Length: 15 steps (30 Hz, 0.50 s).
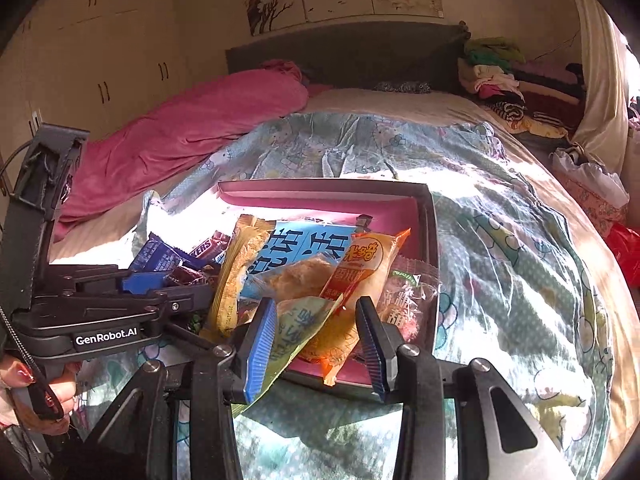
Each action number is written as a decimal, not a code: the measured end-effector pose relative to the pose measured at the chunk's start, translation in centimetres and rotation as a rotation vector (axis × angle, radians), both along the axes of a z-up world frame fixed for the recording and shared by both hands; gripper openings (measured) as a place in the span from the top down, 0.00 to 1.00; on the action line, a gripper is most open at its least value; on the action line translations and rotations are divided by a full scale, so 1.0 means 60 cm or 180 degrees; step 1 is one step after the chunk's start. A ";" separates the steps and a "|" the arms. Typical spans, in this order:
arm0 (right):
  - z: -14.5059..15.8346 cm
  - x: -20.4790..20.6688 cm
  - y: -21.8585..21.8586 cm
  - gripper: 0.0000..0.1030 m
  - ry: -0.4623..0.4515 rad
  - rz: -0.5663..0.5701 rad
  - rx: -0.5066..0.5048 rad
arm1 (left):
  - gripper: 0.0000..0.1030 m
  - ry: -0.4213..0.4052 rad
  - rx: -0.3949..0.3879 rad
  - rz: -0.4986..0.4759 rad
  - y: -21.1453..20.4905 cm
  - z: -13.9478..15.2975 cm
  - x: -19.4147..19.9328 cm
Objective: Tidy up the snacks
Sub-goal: 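Carry the chocolate with the left tool while the right carries the green-yellow bag into the box, then open the left tool to drop the chocolate while the right releases the green-yellow bag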
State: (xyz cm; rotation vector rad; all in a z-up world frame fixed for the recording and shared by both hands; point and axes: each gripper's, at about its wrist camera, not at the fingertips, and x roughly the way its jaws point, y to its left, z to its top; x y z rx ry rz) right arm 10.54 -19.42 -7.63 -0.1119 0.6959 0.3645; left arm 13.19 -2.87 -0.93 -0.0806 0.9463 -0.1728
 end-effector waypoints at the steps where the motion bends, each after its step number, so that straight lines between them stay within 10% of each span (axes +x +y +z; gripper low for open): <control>1: -0.003 0.002 0.002 0.59 -0.0009 -0.0005 -0.0041 | 0.63 0.0004 -0.0001 0.0001 0.000 0.000 0.001; 15: -0.032 0.024 0.002 0.59 0.0114 -0.0093 -0.0088 | 0.62 0.0033 0.0009 -0.0005 0.002 0.000 0.002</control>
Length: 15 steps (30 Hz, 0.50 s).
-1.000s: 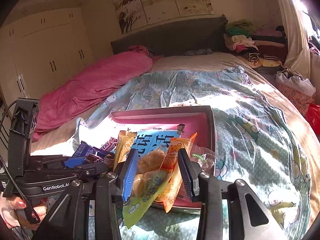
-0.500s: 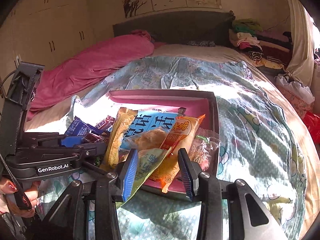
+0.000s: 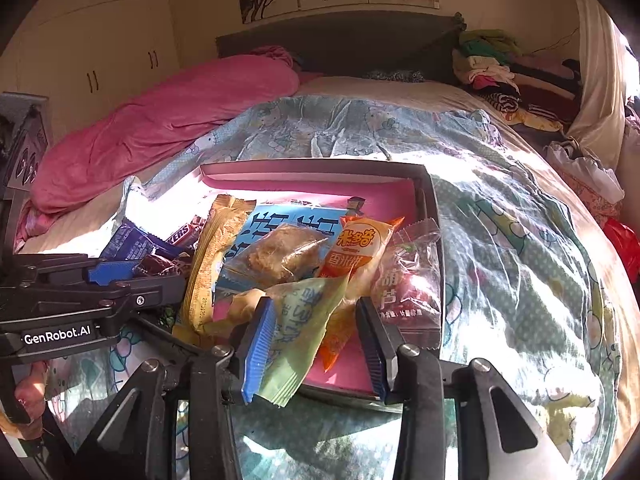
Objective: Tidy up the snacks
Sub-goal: 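Open the left tool to drop the chocolate while the right releases the green-yellow bag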
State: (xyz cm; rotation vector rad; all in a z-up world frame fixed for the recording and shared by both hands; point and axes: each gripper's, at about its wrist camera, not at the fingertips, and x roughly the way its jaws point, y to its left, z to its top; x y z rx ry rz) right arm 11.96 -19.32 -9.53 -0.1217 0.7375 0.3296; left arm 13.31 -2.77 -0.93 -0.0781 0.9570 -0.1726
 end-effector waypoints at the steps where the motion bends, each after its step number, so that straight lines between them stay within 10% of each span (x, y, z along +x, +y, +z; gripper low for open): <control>1: 0.000 0.001 0.000 0.59 0.0009 -0.0004 0.0013 | 0.62 0.0001 0.0005 0.0002 0.000 0.000 0.000; 15: -0.001 0.004 -0.005 0.59 0.0086 -0.0047 0.0121 | 0.59 0.0045 0.0029 -0.0020 -0.004 0.003 0.001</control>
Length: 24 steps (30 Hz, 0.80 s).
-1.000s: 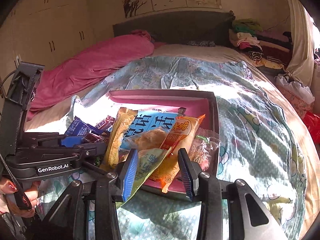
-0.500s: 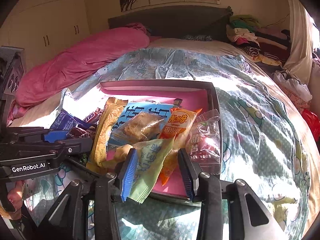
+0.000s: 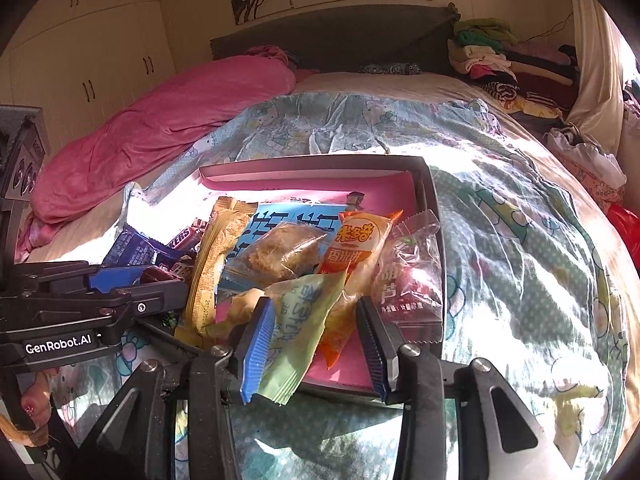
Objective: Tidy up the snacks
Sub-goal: 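Open the left tool to drop the chocolate while the right releases the green-yellow bag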
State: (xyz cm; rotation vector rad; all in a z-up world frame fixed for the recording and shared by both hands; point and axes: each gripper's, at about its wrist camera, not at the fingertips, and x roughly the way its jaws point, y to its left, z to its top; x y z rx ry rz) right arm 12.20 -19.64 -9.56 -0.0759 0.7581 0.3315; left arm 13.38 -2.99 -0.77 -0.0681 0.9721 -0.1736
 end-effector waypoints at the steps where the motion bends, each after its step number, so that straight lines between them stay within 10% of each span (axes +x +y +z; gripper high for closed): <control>1: 0.000 0.000 0.000 0.59 0.0007 -0.0002 0.0010 | 0.59 -0.0001 -0.0005 0.0000 0.000 0.000 -0.001; 24: 0.007 -0.005 0.006 0.53 -0.0001 0.0055 0.0026 | 0.44 -0.0074 0.0039 -0.0039 -0.003 0.013 -0.009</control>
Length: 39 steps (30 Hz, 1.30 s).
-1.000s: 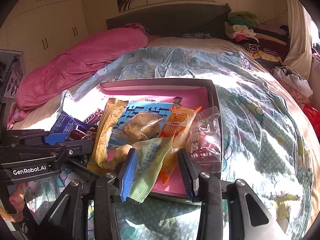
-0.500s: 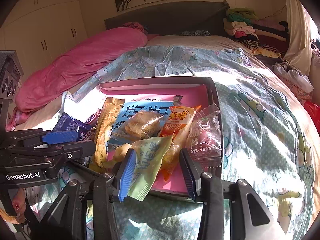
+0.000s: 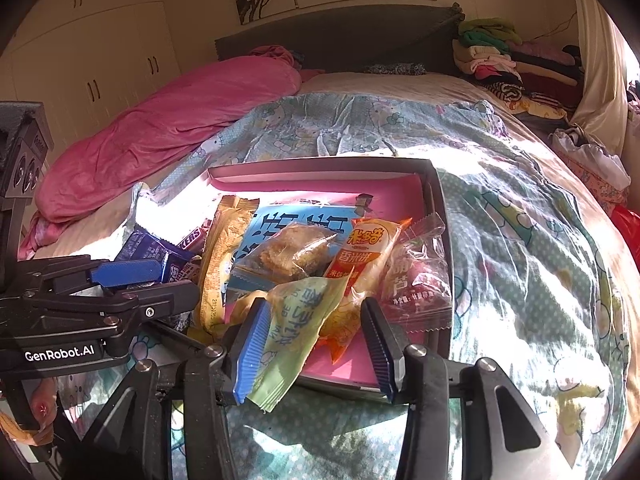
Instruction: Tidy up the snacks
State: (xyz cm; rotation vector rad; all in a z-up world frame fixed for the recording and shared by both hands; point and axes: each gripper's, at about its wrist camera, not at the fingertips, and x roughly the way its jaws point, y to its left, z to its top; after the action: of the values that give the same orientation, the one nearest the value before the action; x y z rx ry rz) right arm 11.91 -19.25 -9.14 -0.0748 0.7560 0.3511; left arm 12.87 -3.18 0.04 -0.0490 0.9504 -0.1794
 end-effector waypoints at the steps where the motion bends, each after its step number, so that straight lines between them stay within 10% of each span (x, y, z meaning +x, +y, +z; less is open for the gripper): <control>1: 0.001 0.000 0.000 0.53 -0.0004 0.0000 0.0006 | 0.43 -0.0003 0.0000 0.0005 0.000 0.000 -0.001; 39: 0.051 -0.033 0.002 0.27 -0.0480 0.0028 0.0079 | 0.32 -0.0226 0.0052 0.0123 0.007 0.038 -0.025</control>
State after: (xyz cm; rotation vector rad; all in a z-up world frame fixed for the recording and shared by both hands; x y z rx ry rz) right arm 9.92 -19.15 -6.11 -0.0805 0.6022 0.3590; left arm 11.36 -2.74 2.34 -0.0458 0.8793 -0.1368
